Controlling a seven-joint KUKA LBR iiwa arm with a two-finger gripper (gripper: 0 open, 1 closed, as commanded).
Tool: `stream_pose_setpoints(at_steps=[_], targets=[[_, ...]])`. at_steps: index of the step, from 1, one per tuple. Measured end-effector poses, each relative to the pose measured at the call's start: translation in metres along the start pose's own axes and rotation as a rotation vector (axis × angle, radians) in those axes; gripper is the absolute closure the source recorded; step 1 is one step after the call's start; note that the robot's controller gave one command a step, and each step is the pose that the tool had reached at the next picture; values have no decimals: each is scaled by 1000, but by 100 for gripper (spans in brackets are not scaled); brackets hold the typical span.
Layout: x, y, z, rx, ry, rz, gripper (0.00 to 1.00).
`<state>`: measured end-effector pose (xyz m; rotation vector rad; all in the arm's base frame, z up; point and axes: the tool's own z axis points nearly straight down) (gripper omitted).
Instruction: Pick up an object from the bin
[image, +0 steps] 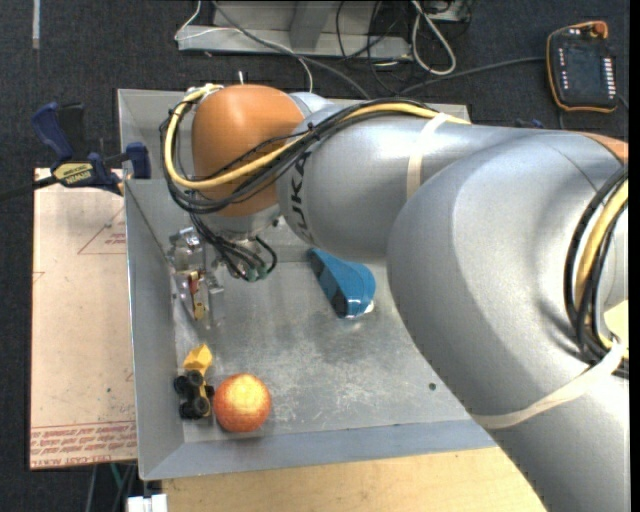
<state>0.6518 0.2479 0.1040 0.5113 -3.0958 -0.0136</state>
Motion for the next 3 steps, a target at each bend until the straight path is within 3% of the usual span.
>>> stream_pose_setpoints(at_steps=[3], targets=[[-1,1,-51,-1,-6,0,100]])
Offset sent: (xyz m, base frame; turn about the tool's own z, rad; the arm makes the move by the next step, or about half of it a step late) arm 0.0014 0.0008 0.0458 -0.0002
